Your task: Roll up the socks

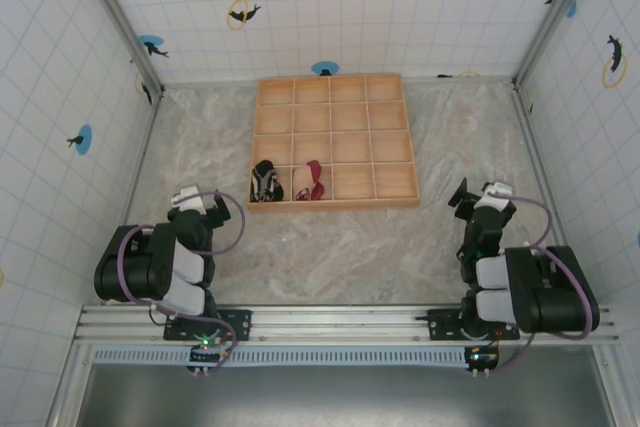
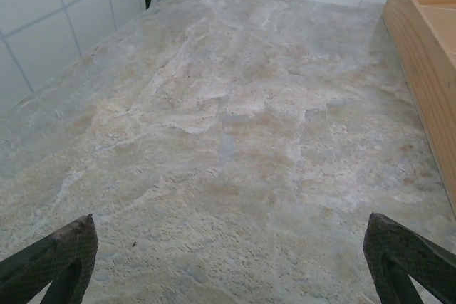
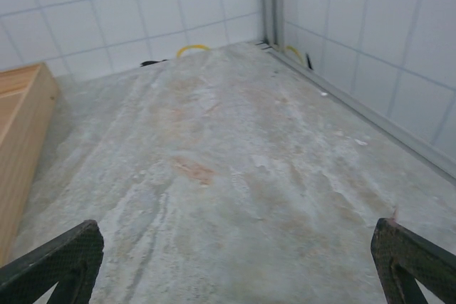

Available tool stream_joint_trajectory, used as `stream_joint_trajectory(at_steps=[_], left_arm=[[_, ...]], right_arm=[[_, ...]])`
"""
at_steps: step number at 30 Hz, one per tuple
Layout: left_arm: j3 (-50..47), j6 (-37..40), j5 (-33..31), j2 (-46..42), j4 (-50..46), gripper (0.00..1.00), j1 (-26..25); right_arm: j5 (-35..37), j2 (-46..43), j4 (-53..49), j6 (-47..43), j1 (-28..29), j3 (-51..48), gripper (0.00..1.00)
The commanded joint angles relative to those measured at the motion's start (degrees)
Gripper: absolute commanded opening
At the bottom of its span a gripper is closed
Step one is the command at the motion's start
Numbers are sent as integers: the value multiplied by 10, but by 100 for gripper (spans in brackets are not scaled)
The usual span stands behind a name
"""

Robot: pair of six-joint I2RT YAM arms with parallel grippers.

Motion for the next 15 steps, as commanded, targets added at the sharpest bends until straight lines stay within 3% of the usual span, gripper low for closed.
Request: stream_joint_trajectory(at_steps=[1,3,6,8,10,13,15], left_arm=[[-16,-1,-11,3,25,98,3],[-16,-1,-12,2,25,98,2],[-15,0,-14,3,25,97,2],[-15,-1,-14,3,25,98,1],[-15,-1,-14,3,25,98,2],[-15,0,-15,3,25,98,0],[-15,0,-15,3,24,98,0]], right_arm=[[-14,74,166,-50,21,-94,99],[-13,133,254,-78,33,-94,99],[-25,81,99,-68,34,-58,100],[-22,114,98,-67,29,-28,100],[-54,95,20,-34,-2,-6,100],[-59,104,59,-36,-6,-19,100],[-52,93,24,-34,-2,-10,100]])
